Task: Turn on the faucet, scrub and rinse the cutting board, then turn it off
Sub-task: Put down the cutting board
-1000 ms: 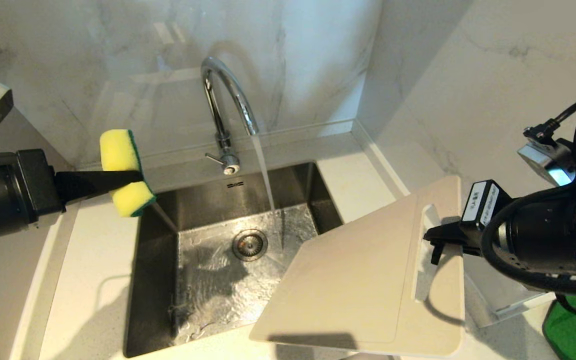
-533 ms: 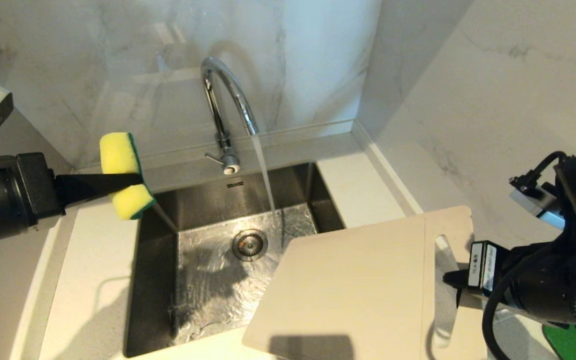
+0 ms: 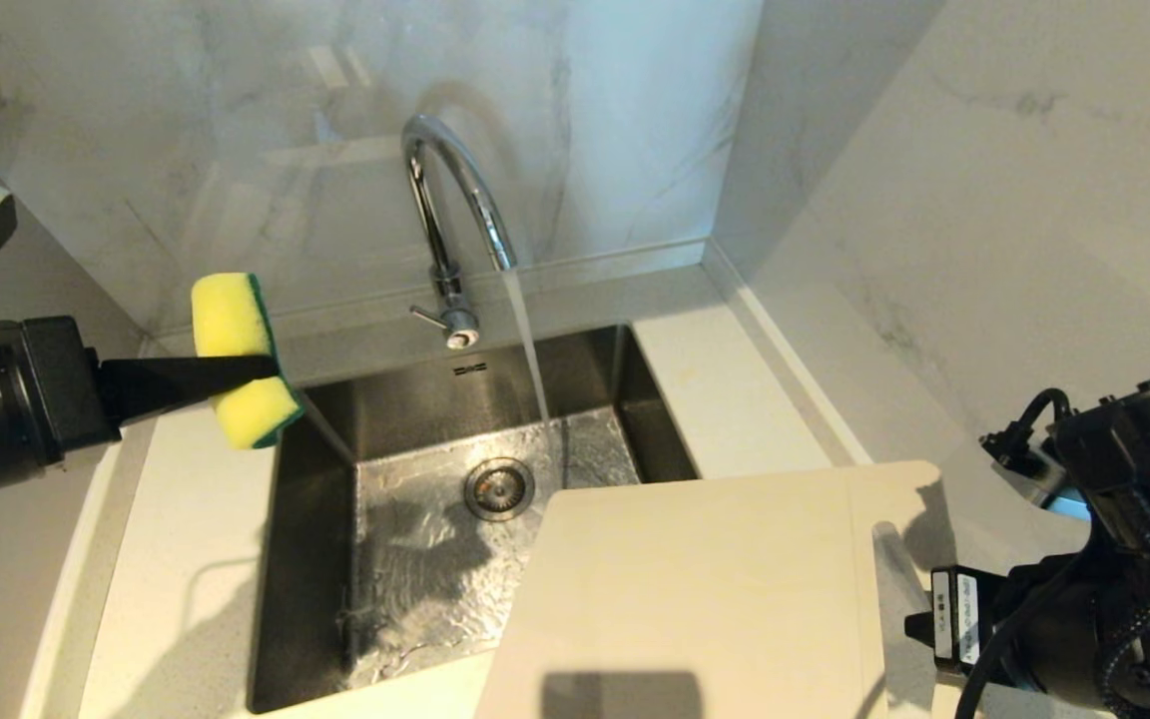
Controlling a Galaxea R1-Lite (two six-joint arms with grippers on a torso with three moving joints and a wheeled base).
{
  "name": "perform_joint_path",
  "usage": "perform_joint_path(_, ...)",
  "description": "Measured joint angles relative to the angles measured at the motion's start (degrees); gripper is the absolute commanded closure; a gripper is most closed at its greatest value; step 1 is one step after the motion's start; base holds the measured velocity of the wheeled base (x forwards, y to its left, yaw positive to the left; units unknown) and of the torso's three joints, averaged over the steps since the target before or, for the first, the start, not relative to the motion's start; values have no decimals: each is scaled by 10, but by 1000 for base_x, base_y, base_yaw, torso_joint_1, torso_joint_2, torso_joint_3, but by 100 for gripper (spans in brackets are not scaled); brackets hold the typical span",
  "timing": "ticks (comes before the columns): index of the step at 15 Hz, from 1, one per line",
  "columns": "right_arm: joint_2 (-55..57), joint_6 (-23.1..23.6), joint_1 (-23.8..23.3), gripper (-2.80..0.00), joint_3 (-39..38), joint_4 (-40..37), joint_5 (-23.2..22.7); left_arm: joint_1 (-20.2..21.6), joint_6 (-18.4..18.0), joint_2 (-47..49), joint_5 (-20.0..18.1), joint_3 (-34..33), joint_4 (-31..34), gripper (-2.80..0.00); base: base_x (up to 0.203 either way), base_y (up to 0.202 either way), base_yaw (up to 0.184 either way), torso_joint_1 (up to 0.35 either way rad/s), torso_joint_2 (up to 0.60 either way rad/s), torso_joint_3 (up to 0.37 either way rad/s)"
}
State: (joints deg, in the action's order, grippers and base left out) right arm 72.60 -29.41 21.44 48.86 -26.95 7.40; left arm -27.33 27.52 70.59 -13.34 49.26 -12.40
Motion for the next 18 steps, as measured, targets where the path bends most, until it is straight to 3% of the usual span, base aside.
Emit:
perform_joint_path(3, 20, -6, -6, 0, -48, 33, 23, 0, -1, -4, 0, -7, 0, 0, 0, 0, 0, 0, 0, 0)
perform_joint_path(12, 156, -28, -27, 0, -146, 319, 24, 0, -1, -8, 1, -20, 0, 0, 0, 0, 0, 0, 0, 0)
perform_joint_path(18, 226, -24, -77, 0, -170, 408, 13, 0, -1, -19, -1, -36, 0, 0, 0, 0, 0, 0, 0, 0)
